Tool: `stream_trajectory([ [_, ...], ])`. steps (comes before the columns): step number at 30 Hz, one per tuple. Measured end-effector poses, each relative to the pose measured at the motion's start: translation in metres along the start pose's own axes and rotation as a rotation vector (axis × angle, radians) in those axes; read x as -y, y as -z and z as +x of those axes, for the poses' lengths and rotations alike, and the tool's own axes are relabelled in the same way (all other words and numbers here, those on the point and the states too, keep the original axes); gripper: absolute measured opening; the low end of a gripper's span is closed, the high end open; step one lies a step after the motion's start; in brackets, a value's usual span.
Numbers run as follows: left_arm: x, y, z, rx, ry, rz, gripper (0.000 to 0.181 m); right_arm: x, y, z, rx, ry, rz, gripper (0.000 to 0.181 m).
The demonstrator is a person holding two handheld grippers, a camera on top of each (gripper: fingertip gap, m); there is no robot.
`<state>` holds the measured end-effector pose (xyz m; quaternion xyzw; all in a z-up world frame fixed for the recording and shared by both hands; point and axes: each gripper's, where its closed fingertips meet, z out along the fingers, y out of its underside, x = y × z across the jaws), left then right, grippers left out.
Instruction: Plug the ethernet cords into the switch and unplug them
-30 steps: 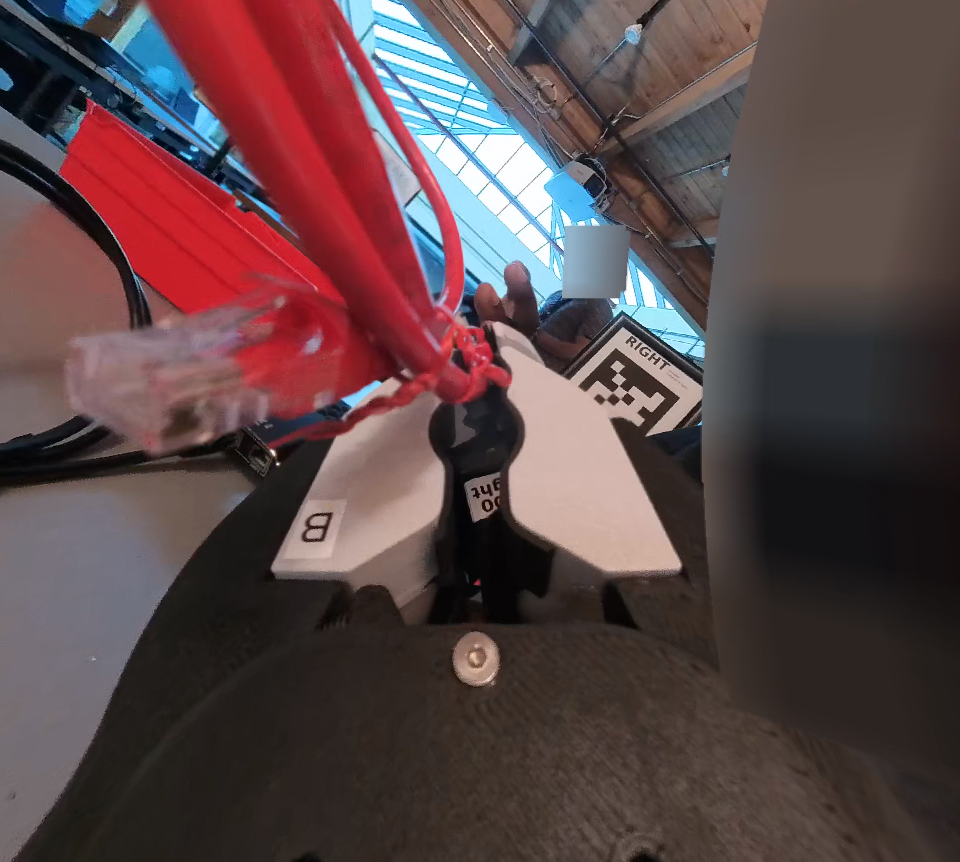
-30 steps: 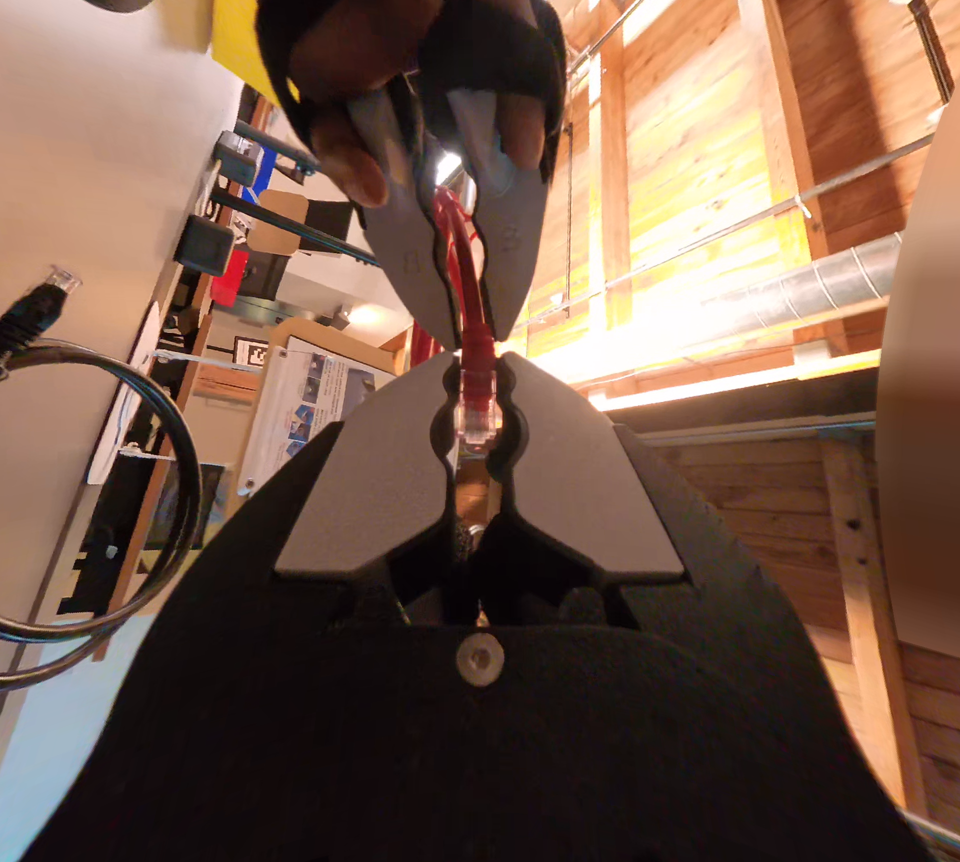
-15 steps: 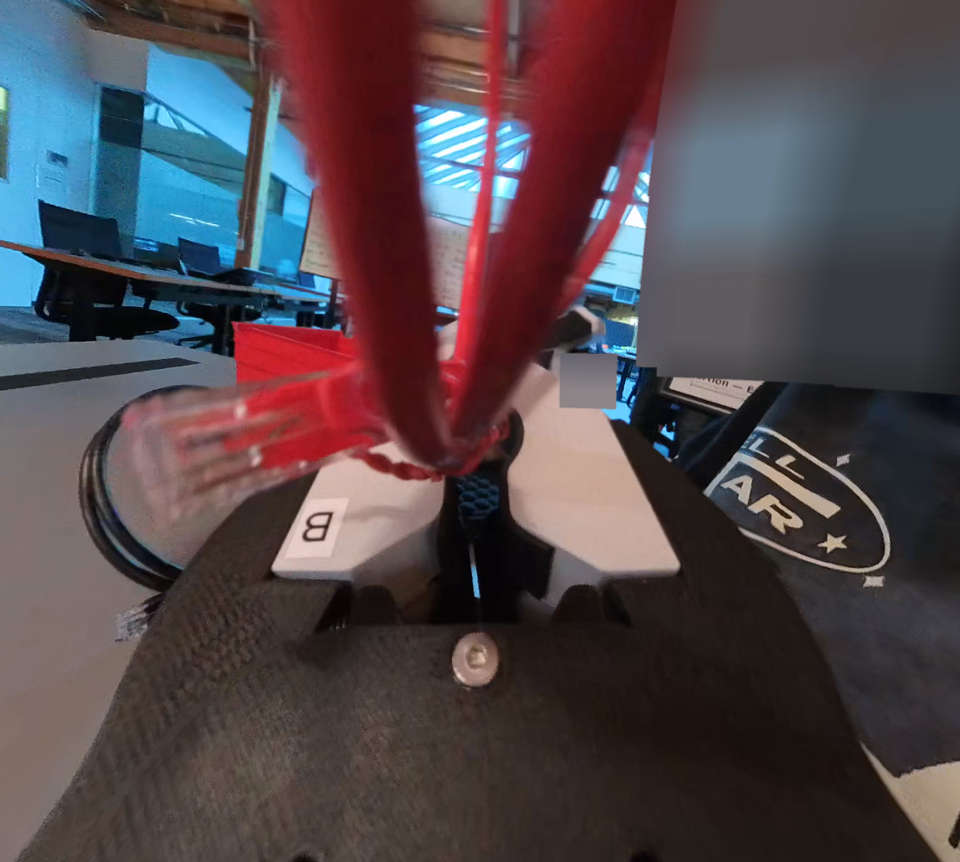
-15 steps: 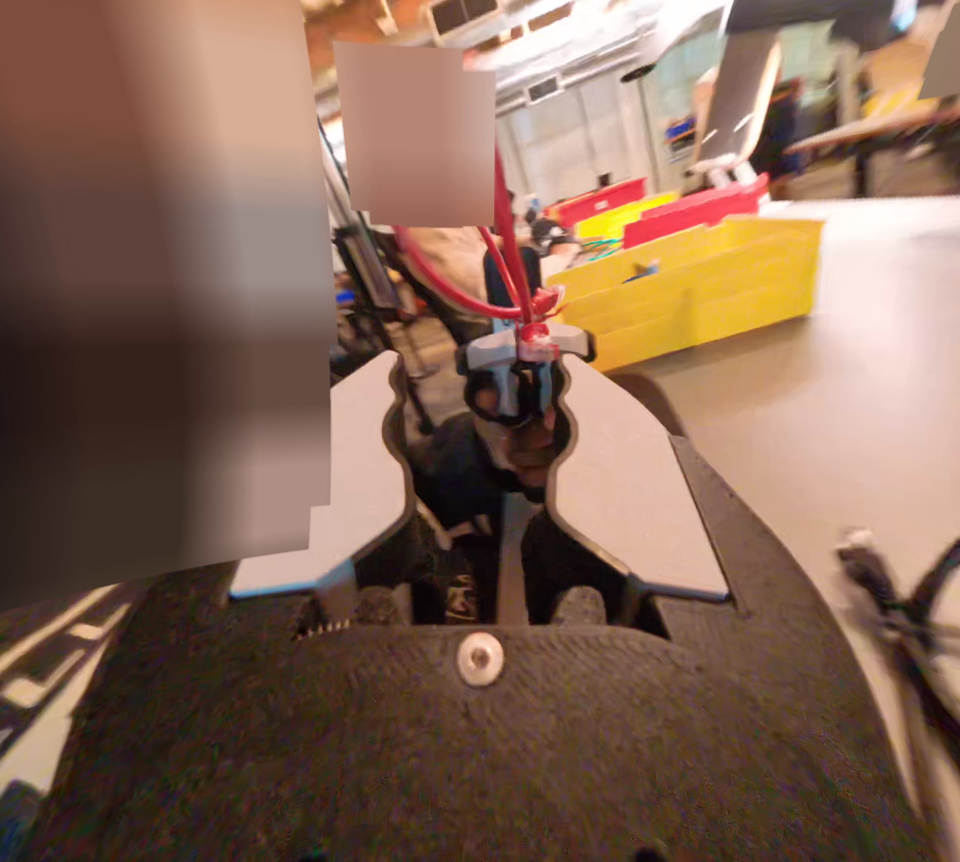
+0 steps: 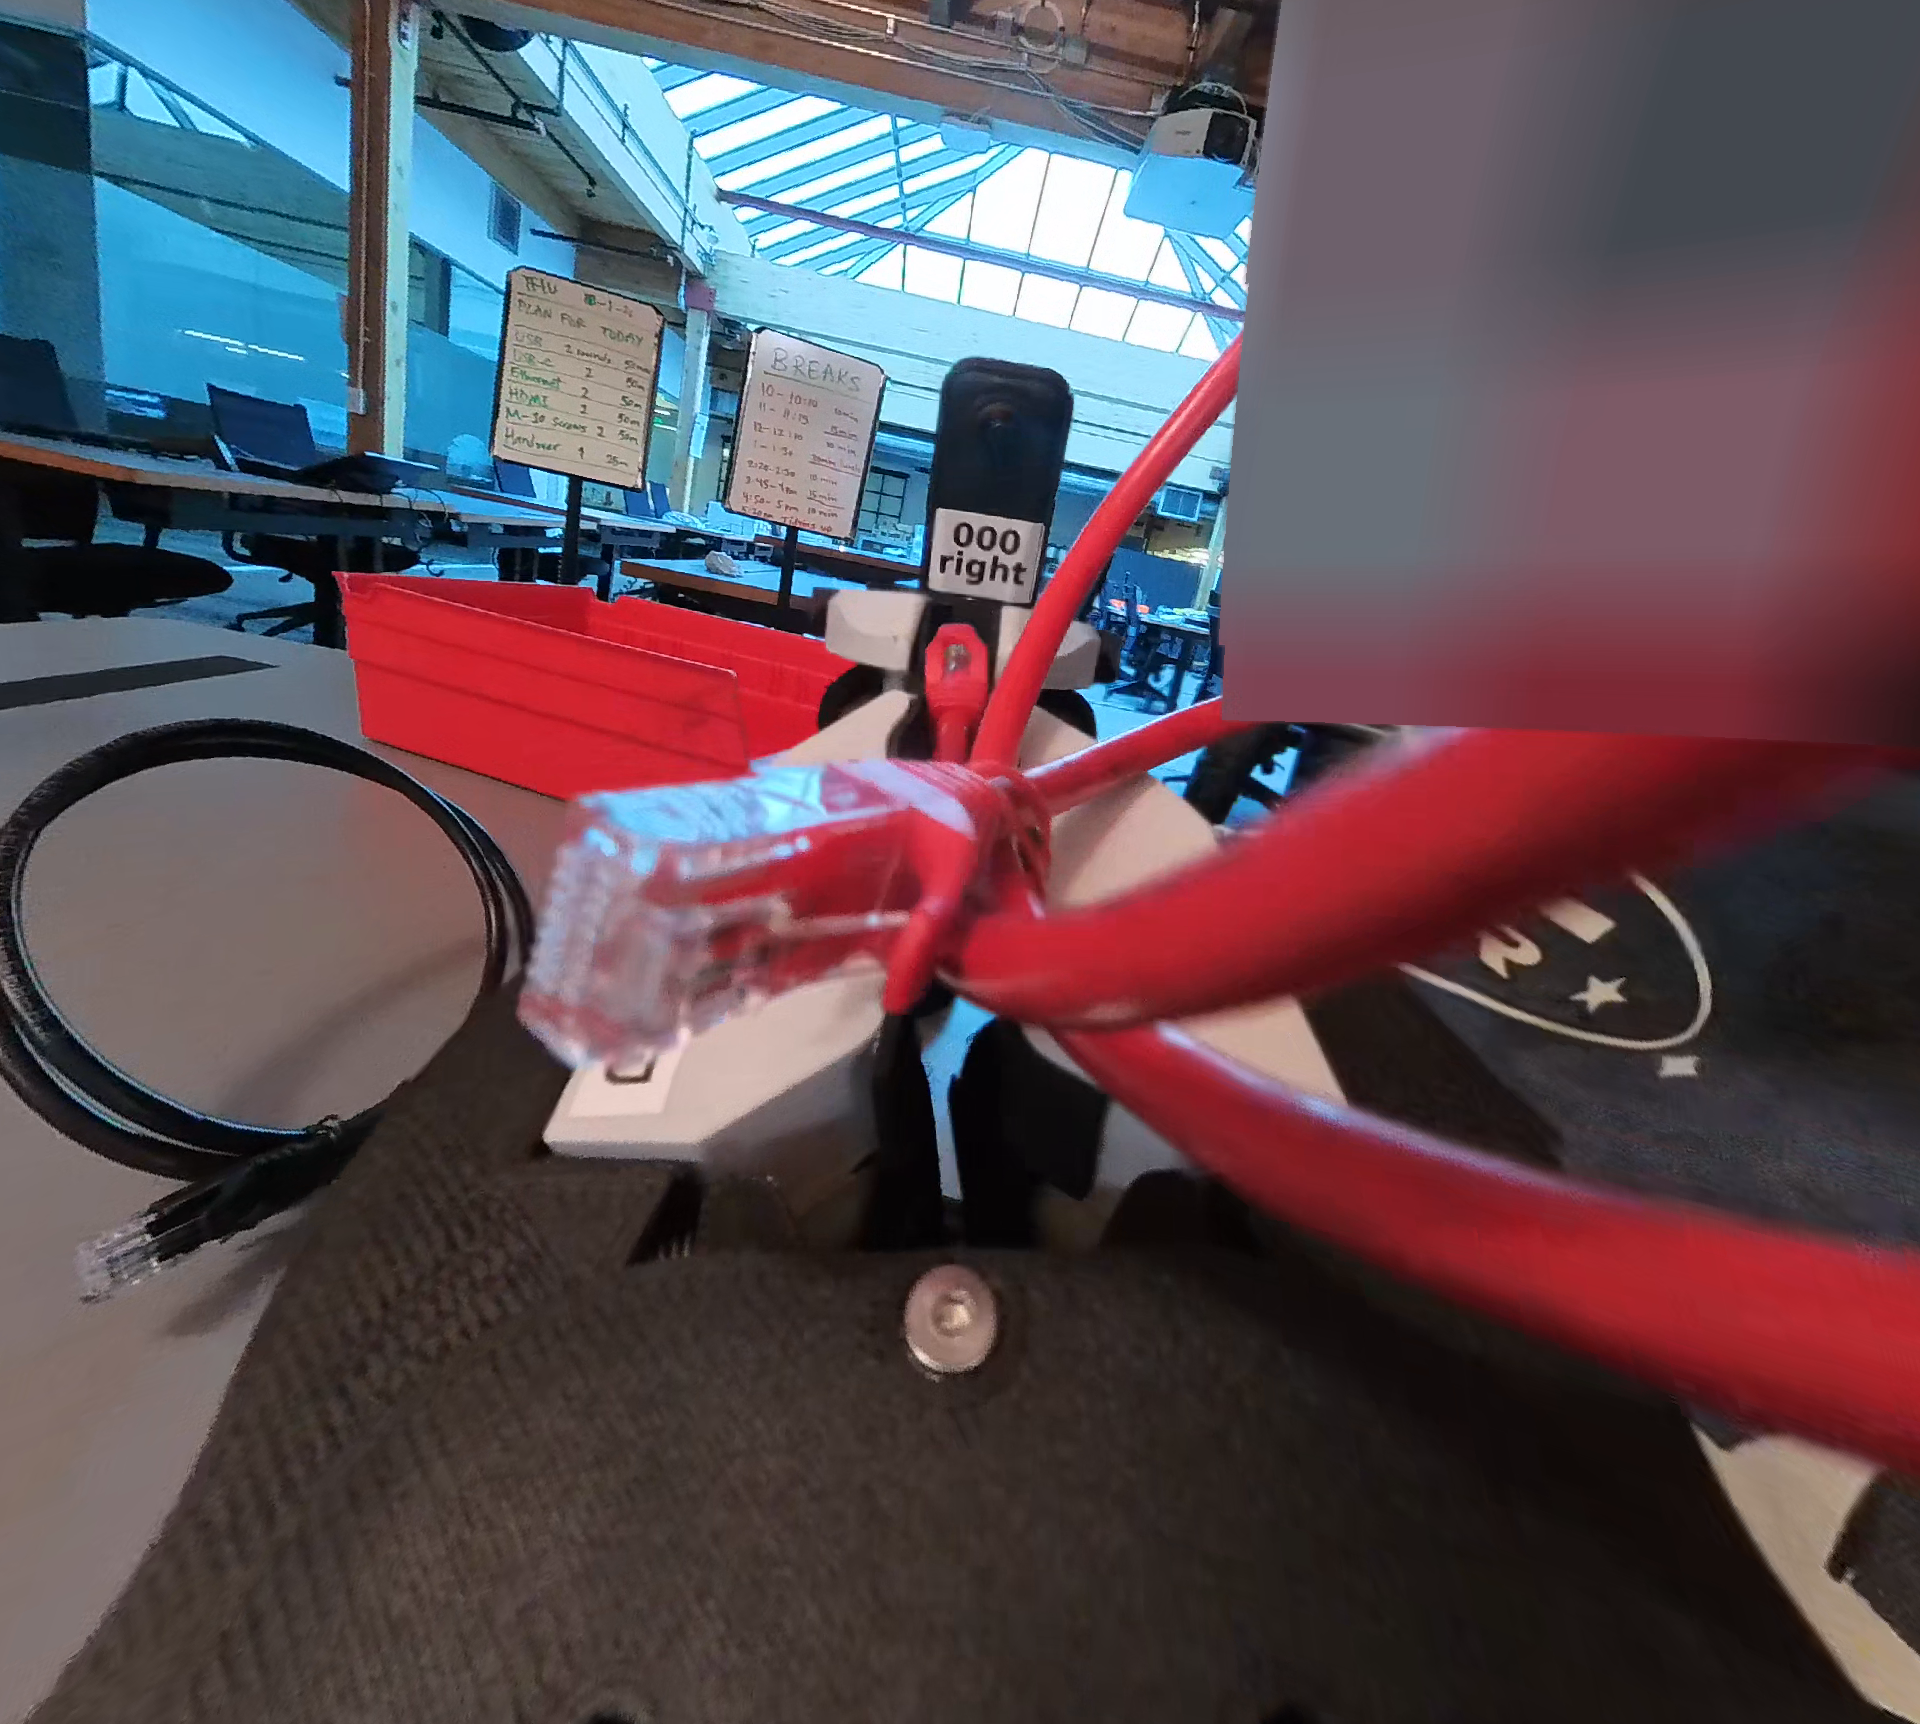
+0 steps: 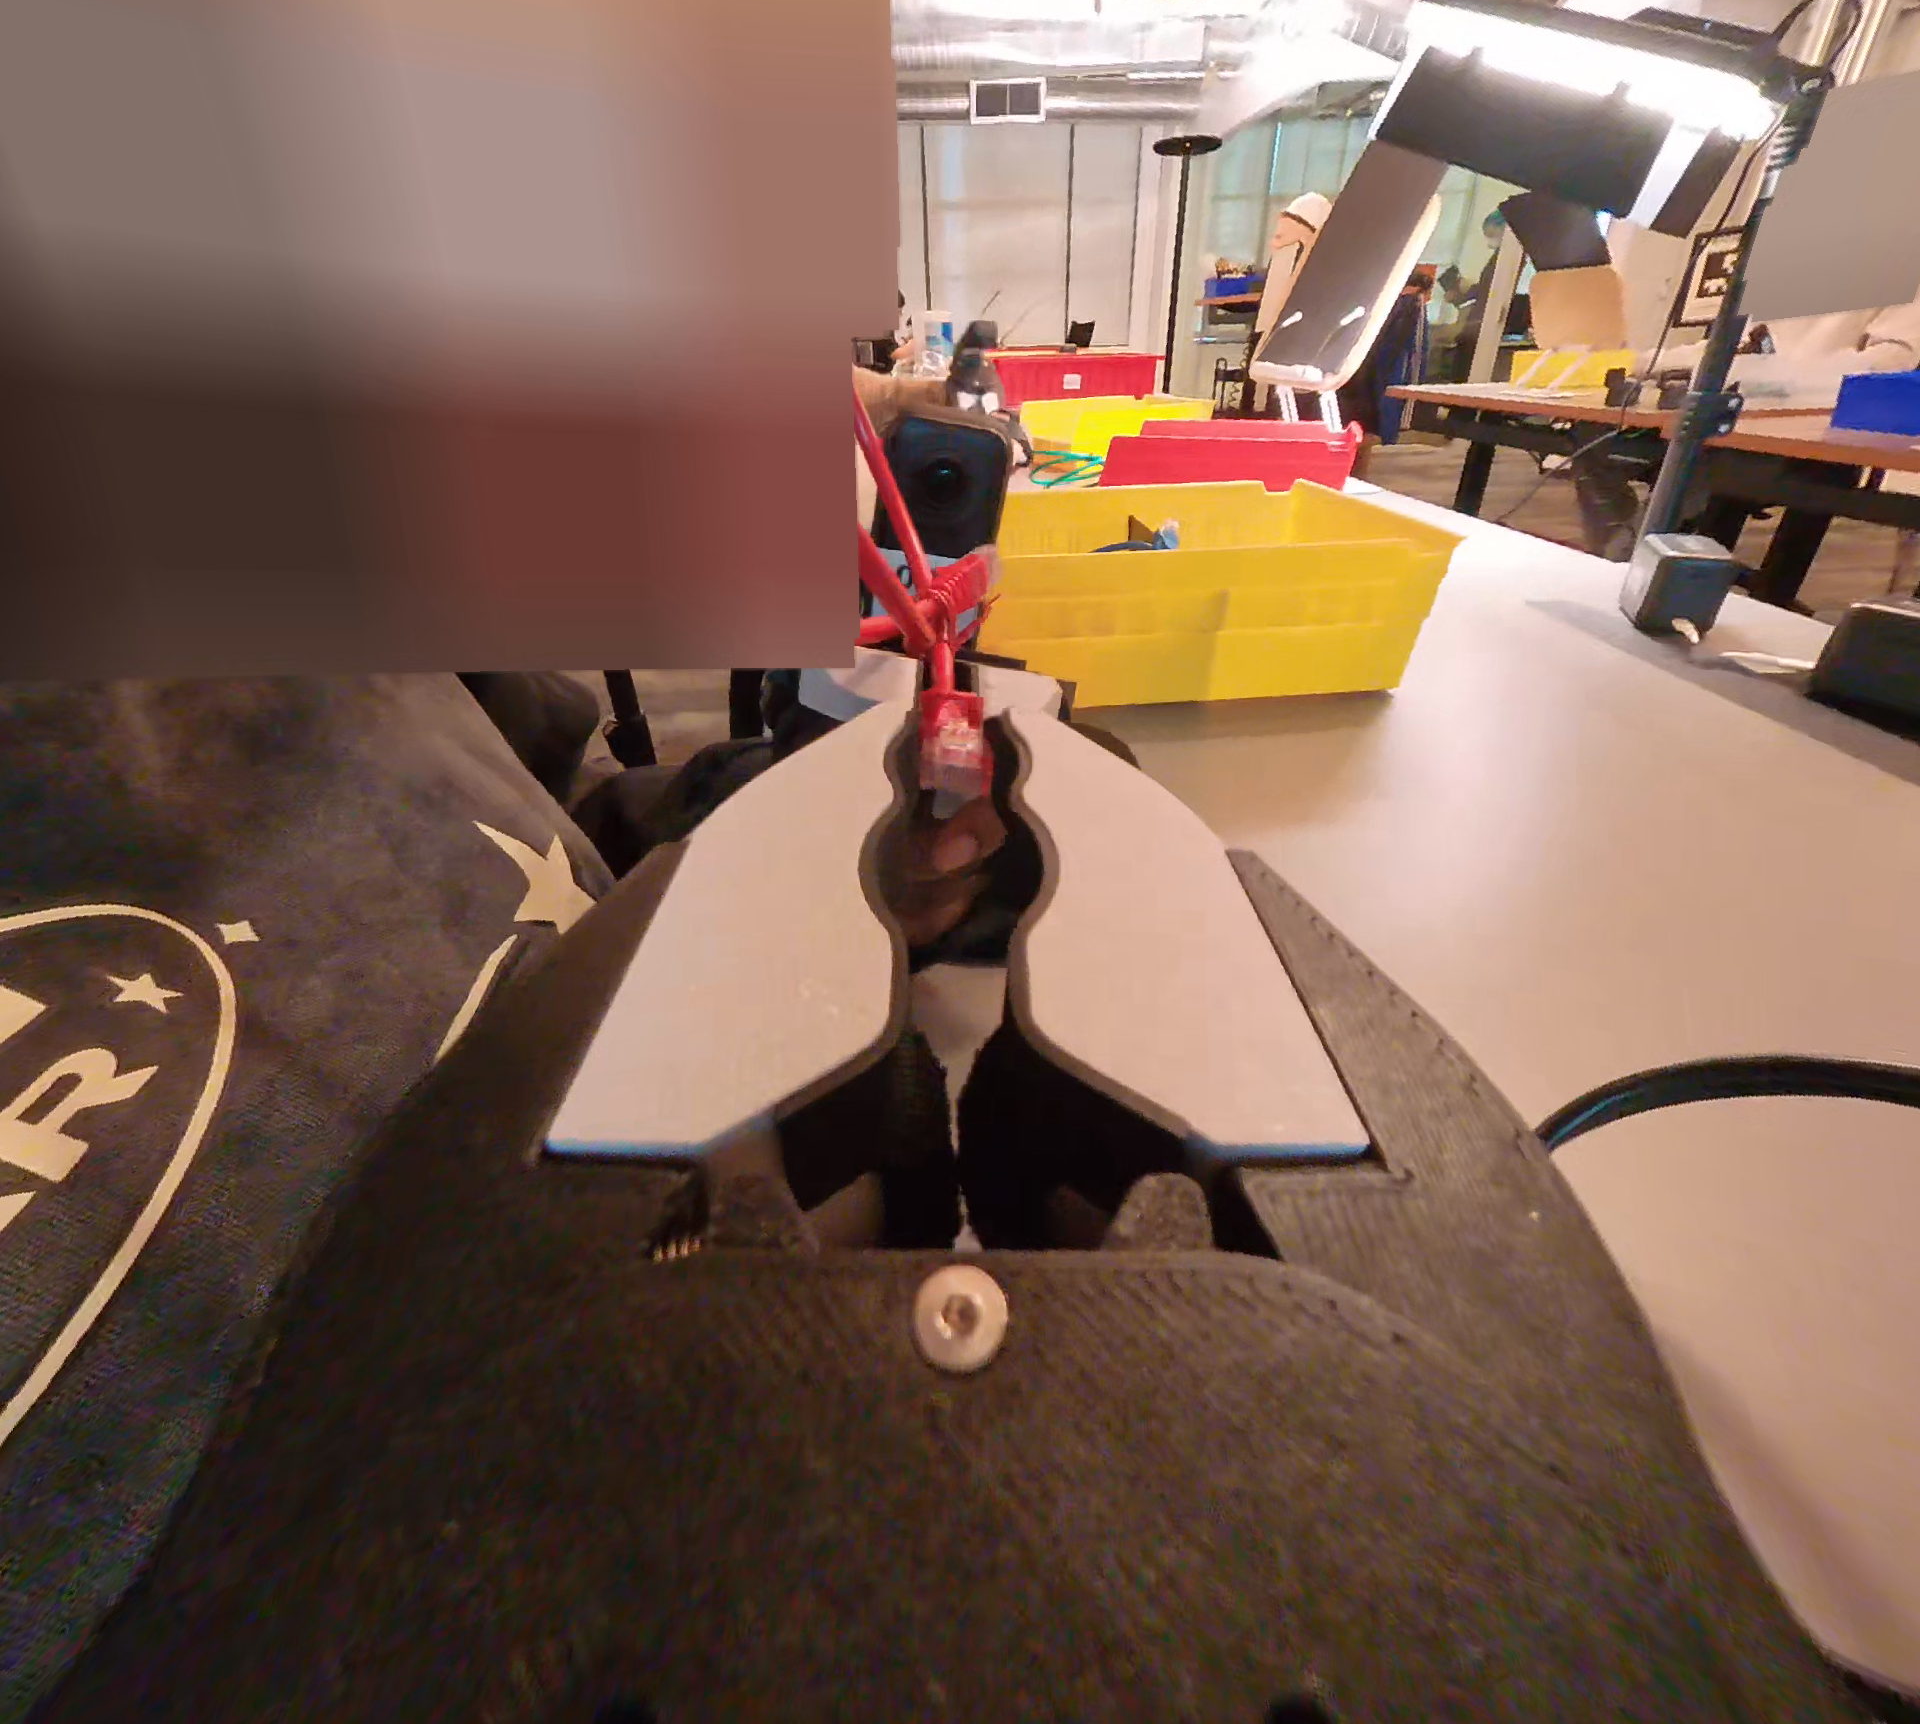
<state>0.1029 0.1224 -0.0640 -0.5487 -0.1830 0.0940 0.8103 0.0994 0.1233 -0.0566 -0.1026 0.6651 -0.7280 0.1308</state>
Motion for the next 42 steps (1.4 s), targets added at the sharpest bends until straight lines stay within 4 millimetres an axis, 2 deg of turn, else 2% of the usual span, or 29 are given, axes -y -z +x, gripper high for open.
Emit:
stream_trajectory([
  [1,0.000,0.000,0.000,-0.002,0.009,-0.002,0.008,0.000,0.000,0.000,-0.005,0.016,0.007,0.012],
  [5,-0.002,0.000,0.000,-0.004,0.014,-0.023,0.015,0.000,0.000,-0.004,-0.003,0.093,0.012,0.011],
  [19,-0.009,-0.002,0.002,-0.008,-0.020,-0.056,0.012,-0.008,-0.001,-0.006,0.040,0.050,-0.017,0.012],
  [20,-0.010,-0.003,0.002,-0.003,-0.019,-0.064,0.013,-0.007,0.002,-0.004,0.032,0.065,-0.035,0.015],
  [22,-0.009,-0.002,0.002,-0.002,-0.025,-0.066,0.013,0.005,0.015,0.006,-0.036,0.130,-0.041,0.041],
  [25,-0.004,0.002,-0.005,0.025,-0.021,-0.042,0.013,0.011,0.049,0.032,-0.227,0.318,-0.184,0.062],
  [27,-0.002,0.004,-0.010,0.045,-0.013,-0.036,0.013,-0.004,0.076,0.047,-0.333,0.397,-0.369,0.078],
  [29,-0.002,0.005,-0.012,0.054,-0.020,-0.040,0.013,-0.030,0.099,0.052,-0.366,0.417,-0.554,0.092],
  [32,-0.002,0.005,-0.012,0.063,-0.032,-0.039,0.013,-0.062,0.118,0.055,-0.449,0.498,-0.734,0.094],
  [37,0.000,0.007,-0.016,0.078,-0.013,-0.025,0.012,-0.109,0.131,0.057,-0.570,0.853,-1.123,0.093],
  [40,0.002,0.008,-0.016,0.081,-0.018,-0.020,0.012,-0.110,0.123,0.060,-0.590,1.013,-1.216,0.082],
  [42,0.003,0.008,-0.015,0.081,-0.023,-0.018,0.012,-0.112,0.123,0.065,-0.601,1.038,-1.290,0.079],
])
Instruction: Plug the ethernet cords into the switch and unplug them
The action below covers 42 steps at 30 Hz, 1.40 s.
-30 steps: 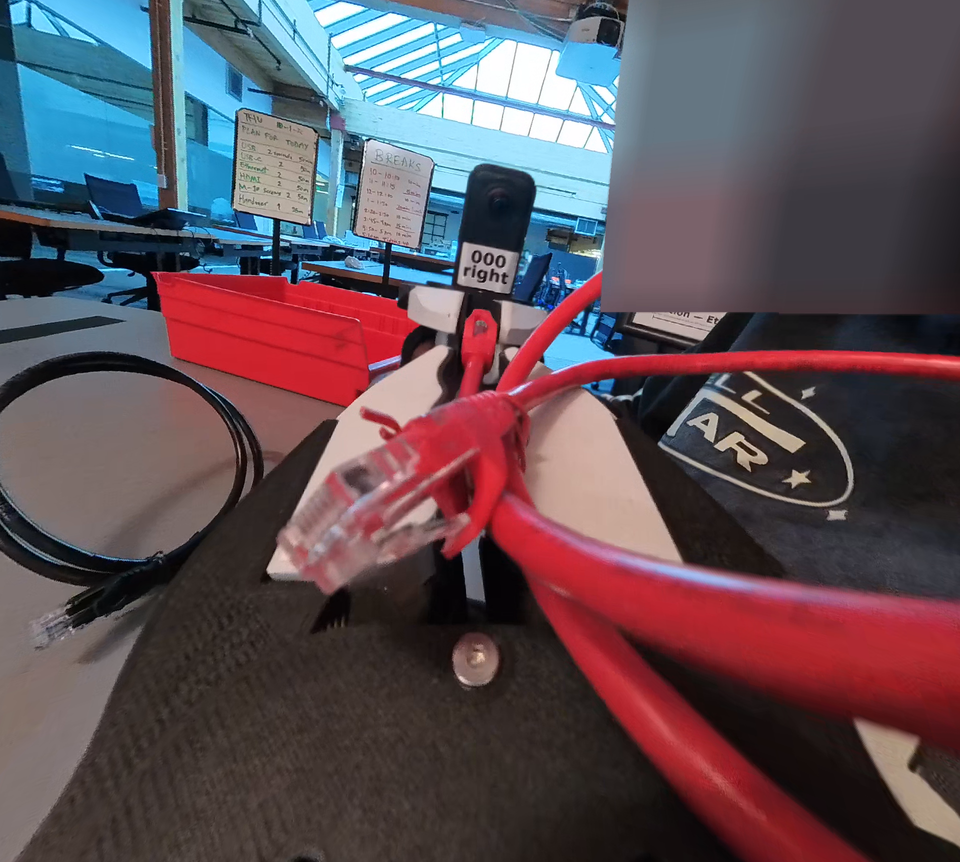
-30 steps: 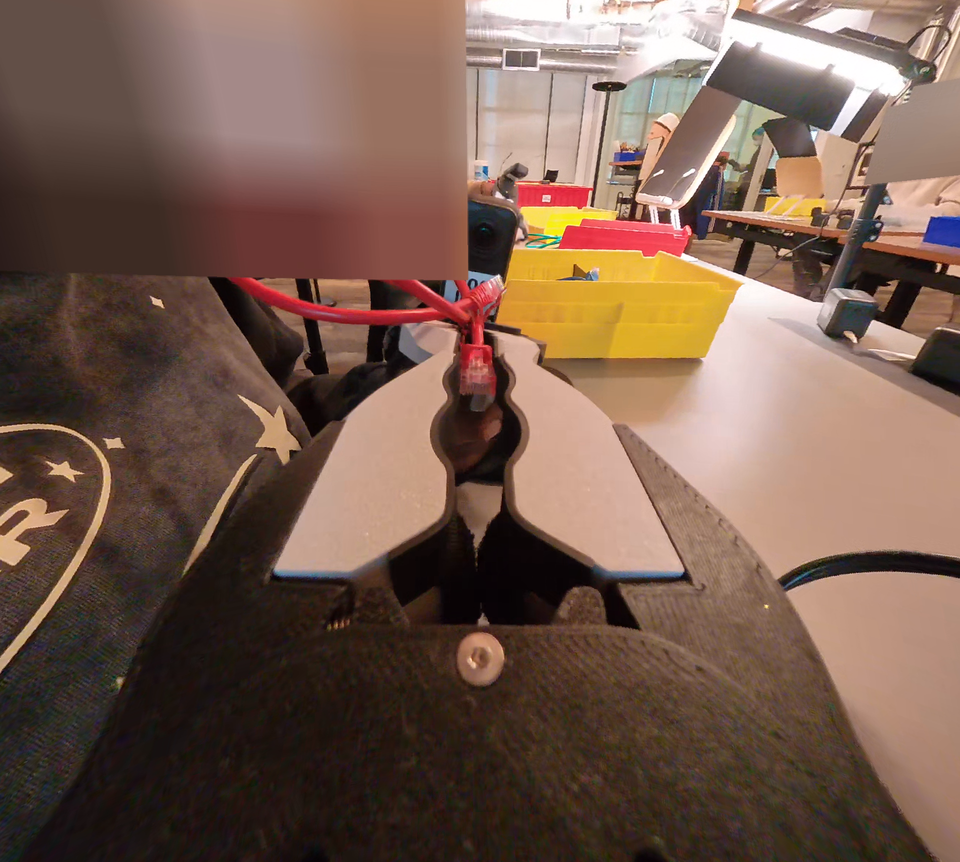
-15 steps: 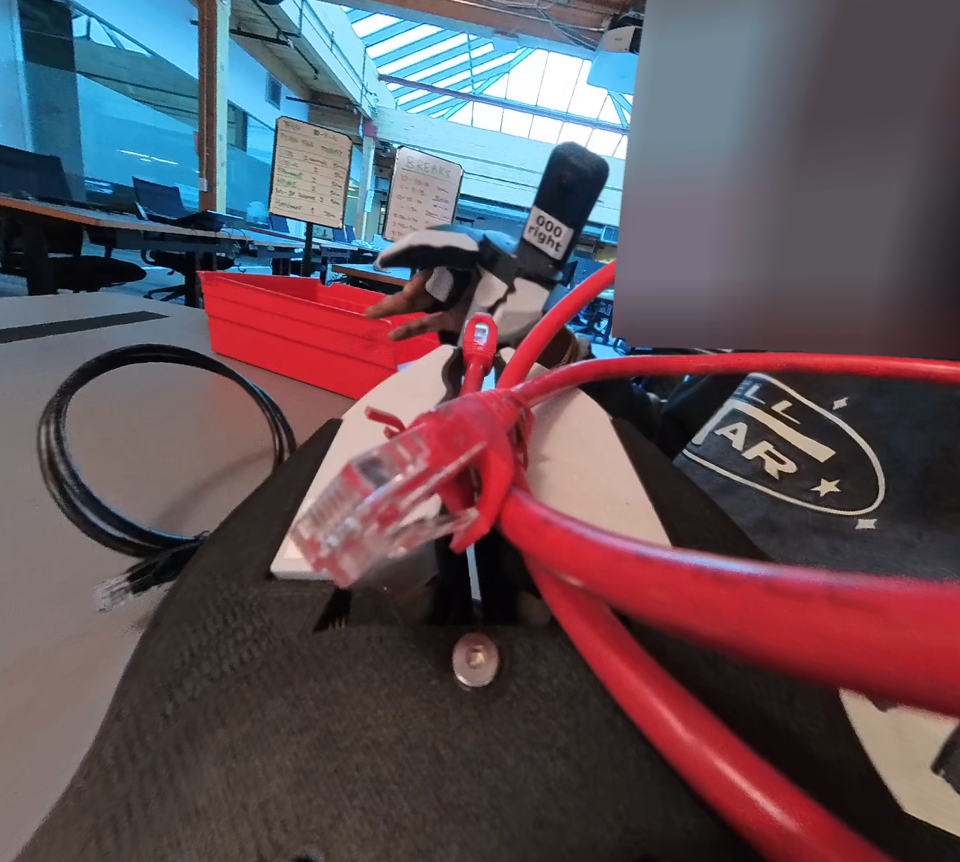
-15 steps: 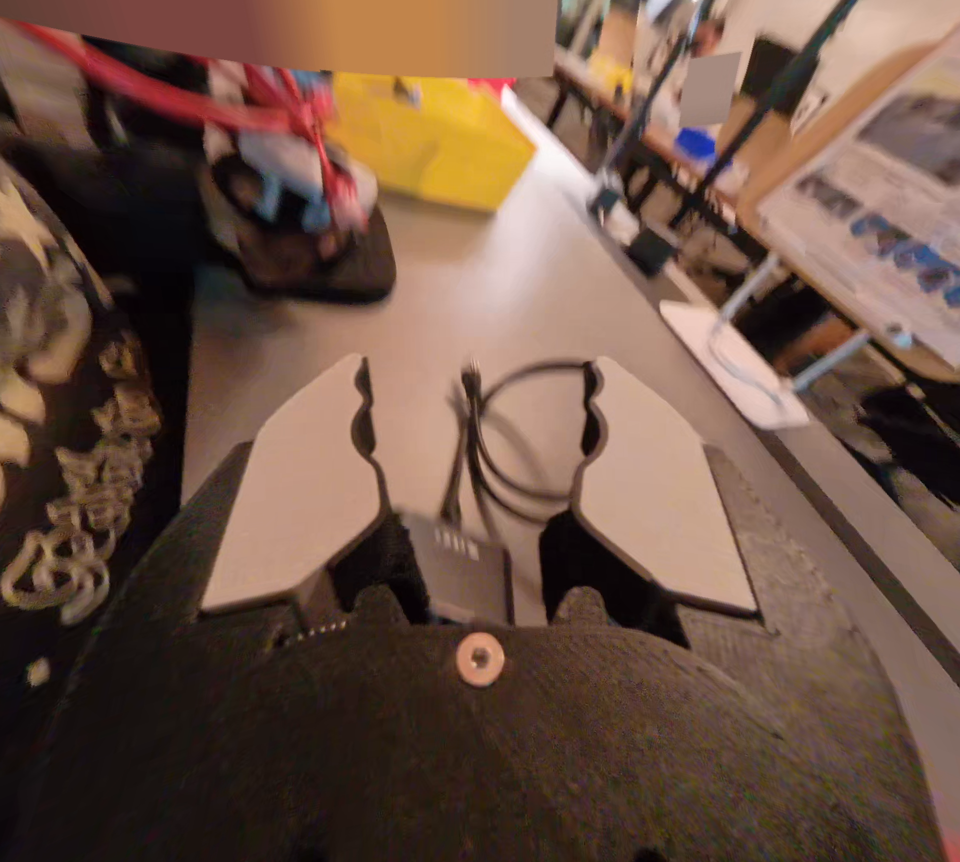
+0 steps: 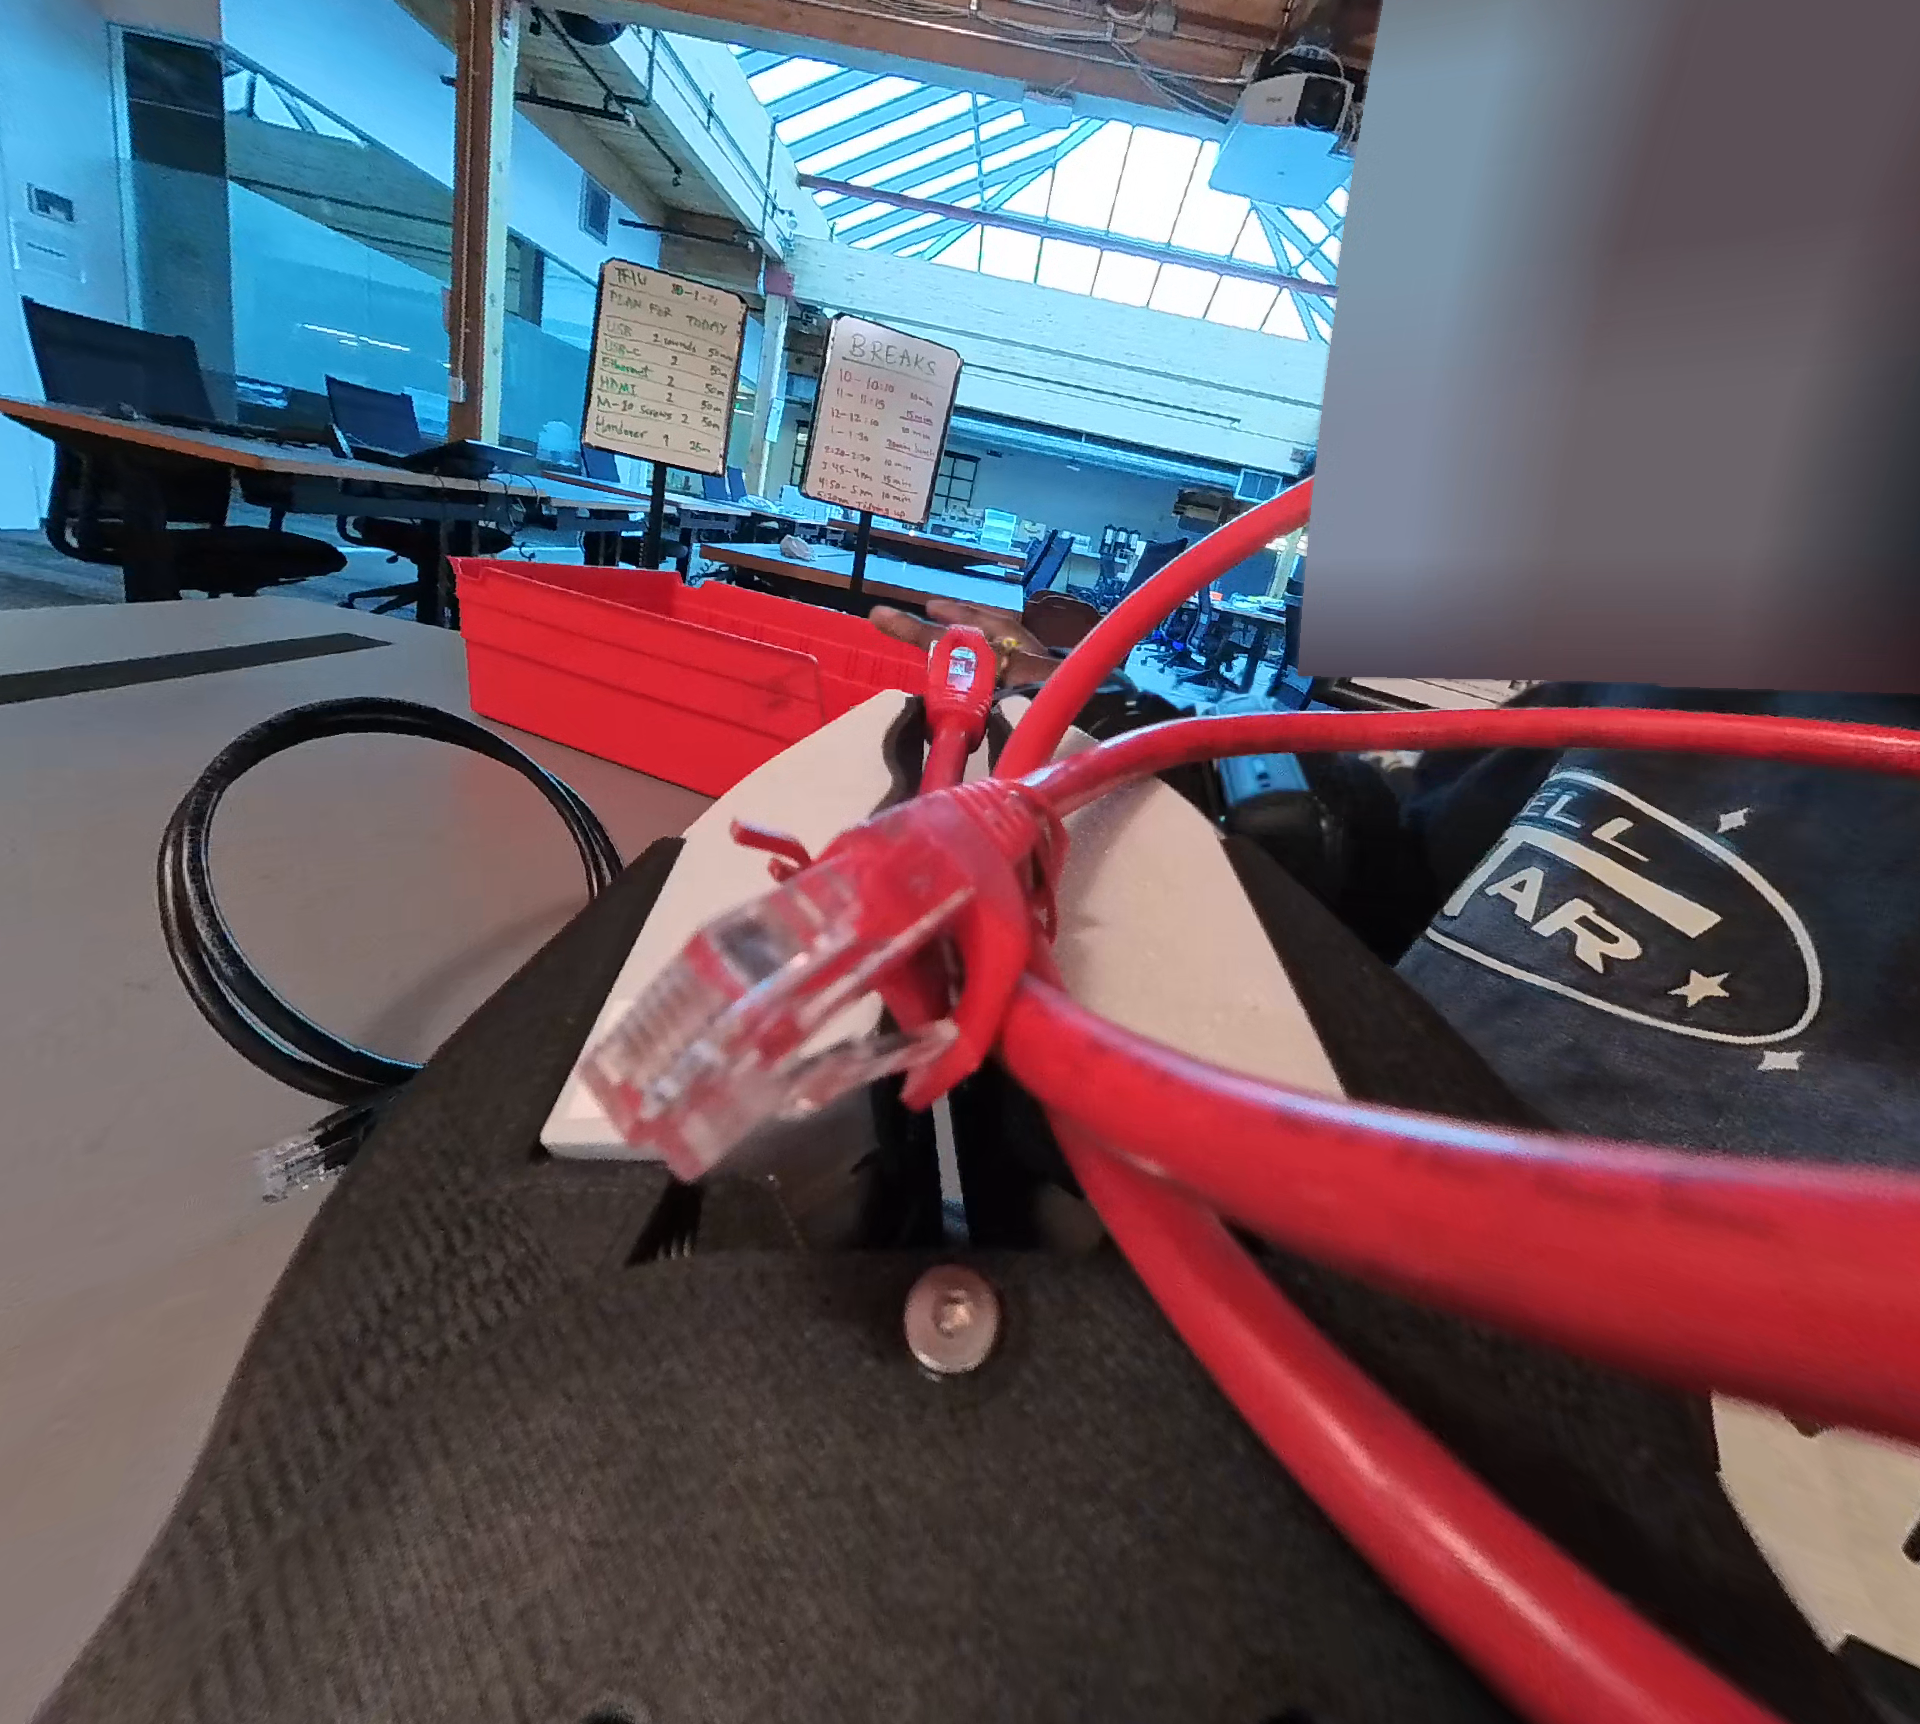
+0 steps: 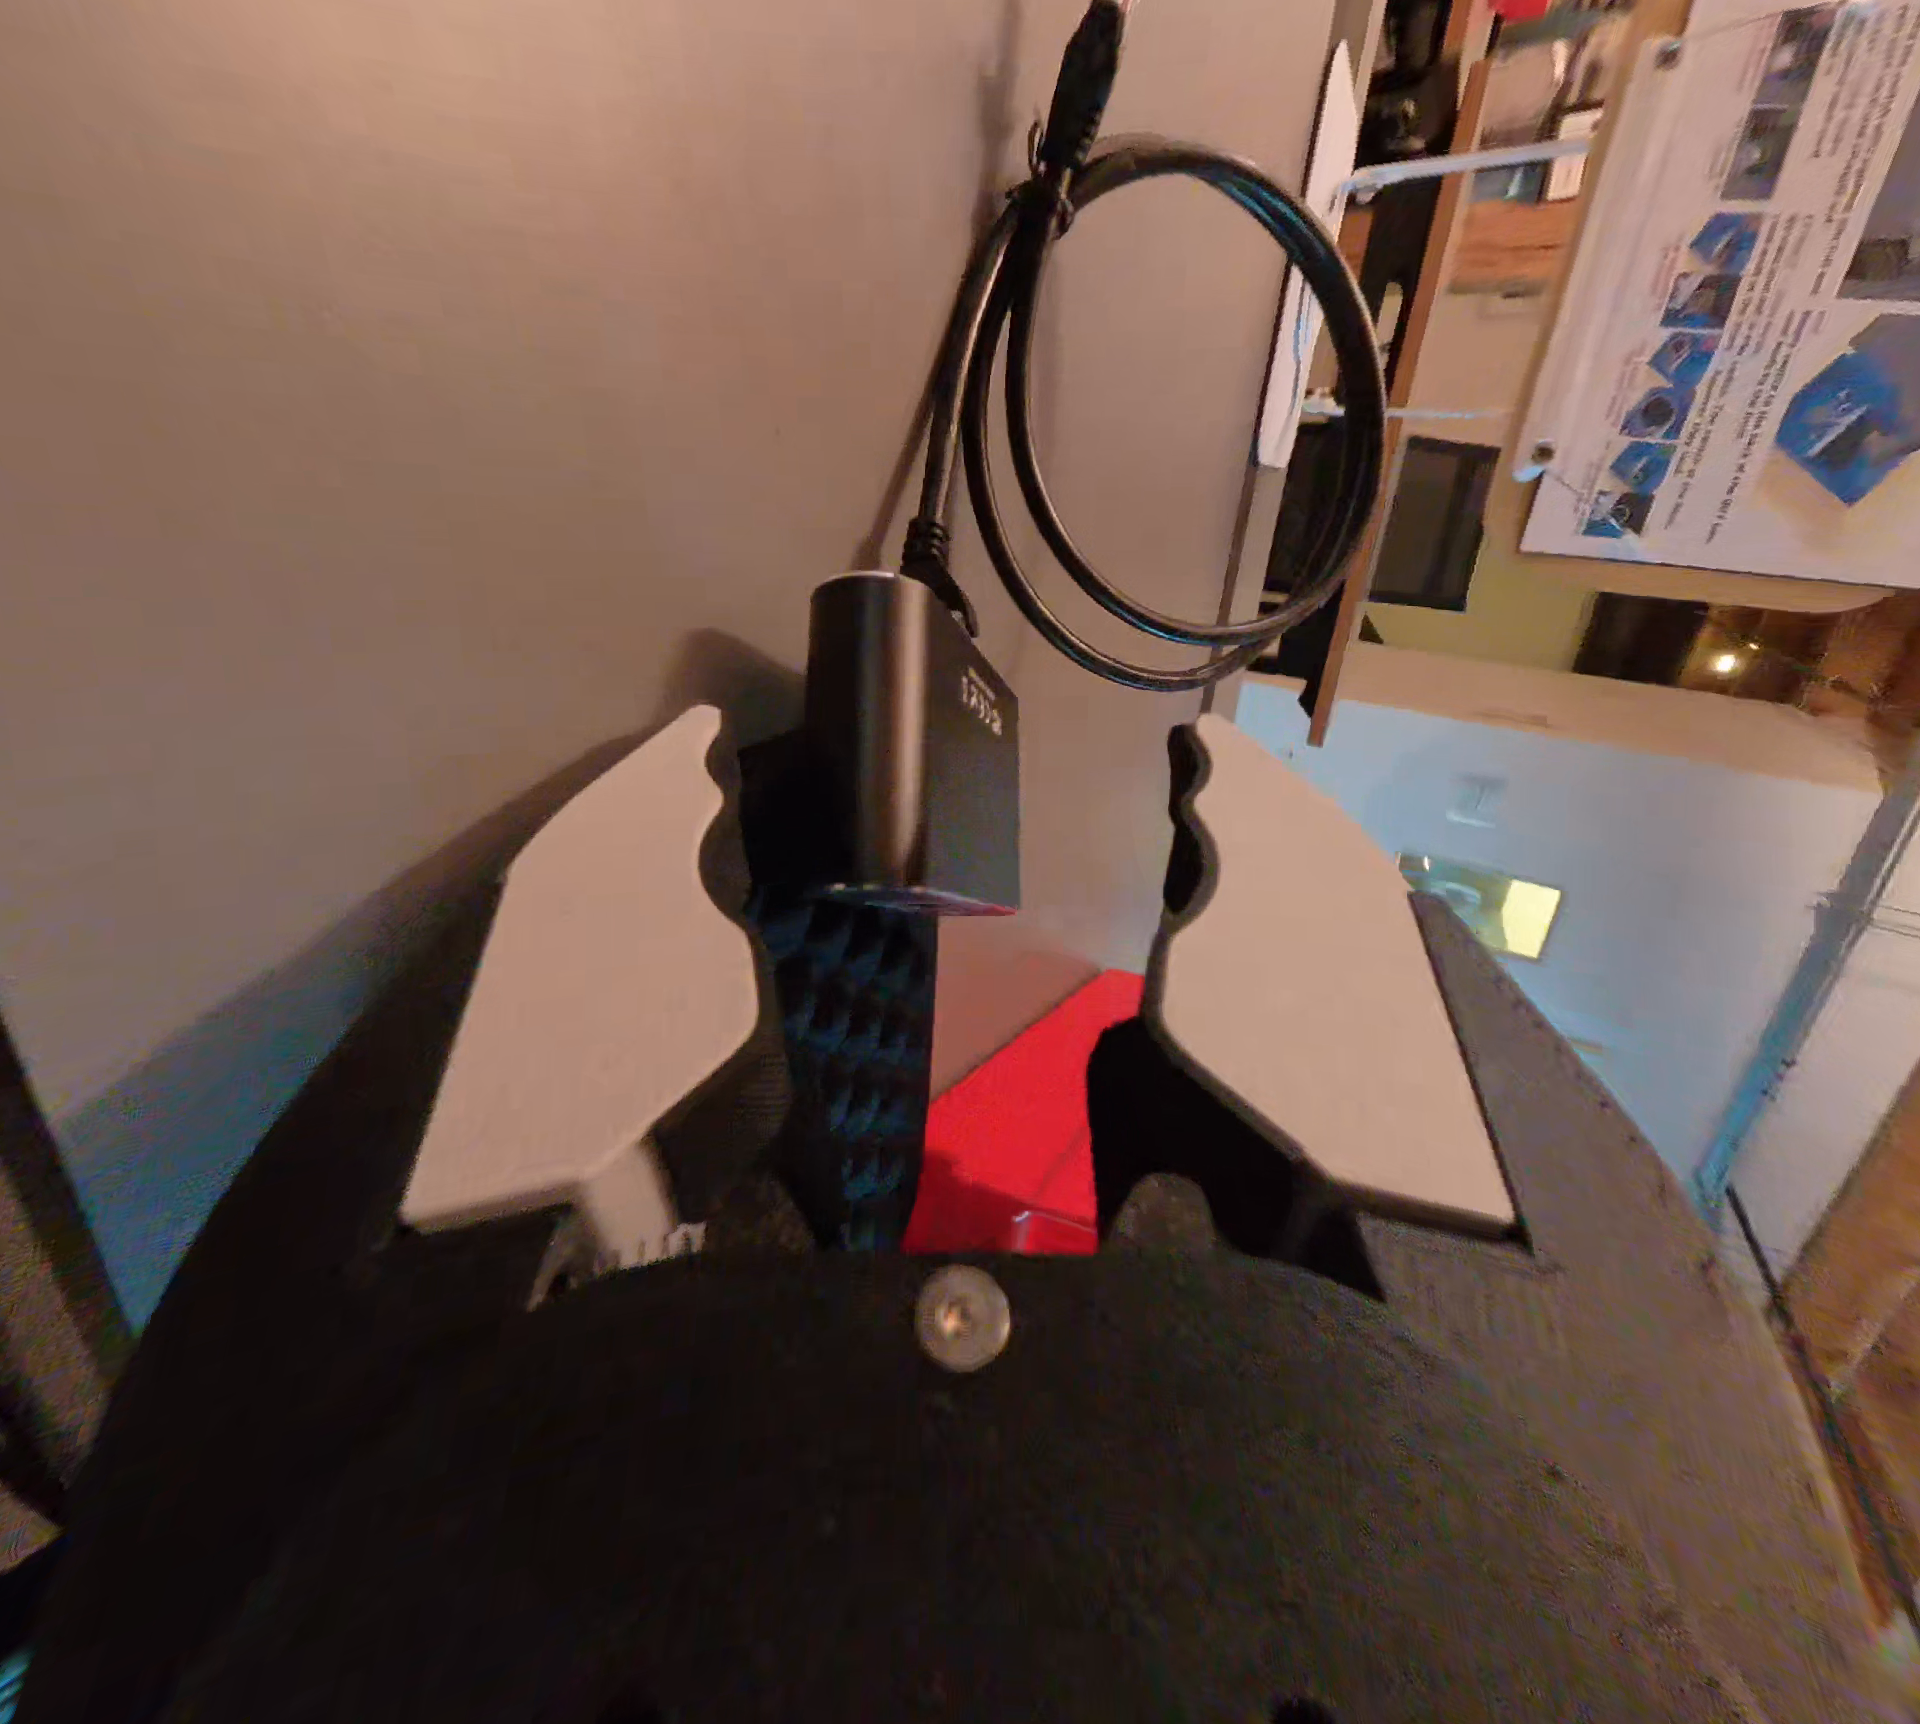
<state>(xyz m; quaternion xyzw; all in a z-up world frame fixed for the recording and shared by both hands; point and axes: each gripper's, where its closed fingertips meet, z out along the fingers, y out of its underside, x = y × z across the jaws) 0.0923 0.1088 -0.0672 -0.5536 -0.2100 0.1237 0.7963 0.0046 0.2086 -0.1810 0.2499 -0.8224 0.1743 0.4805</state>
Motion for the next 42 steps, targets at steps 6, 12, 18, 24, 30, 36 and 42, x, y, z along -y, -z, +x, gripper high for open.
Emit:
stream_trajectory([
  [6,0.001,0.002,-0.001,0.006,0.000,0.004,0.012,0.008,0.006,-0.002,0.143,-0.030,0.094,0.094],
  [12,0.001,0.002,0.001,-0.008,-0.005,-0.004,0.013,-0.007,0.022,0.011,0.450,-0.402,0.386,0.102],
  [18,-0.003,0.000,0.000,-0.004,-0.012,-0.019,0.012,-0.011,0.001,-0.015,0.595,-0.583,0.259,0.114],
  [24,-0.002,0.001,-0.003,0.005,-0.007,-0.012,0.012,-0.001,-0.002,0.004,0.203,-0.197,0.329,0.097],
  [30,-0.002,0.001,-0.002,0.006,-0.016,-0.015,0.013,0.001,-0.009,0.003,0.037,-0.035,0.100,0.078],
  [36,0.000,0.003,0.000,0.006,-0.026,-0.011,0.013,-0.003,-0.017,-0.007,0.008,0.048,-0.017,0.028],
  [42,0.001,0.003,-0.001,0.002,-0.013,-0.005,0.013,-0.006,-0.004,0.024,-0.199,0.070,0.110,0.024],
])
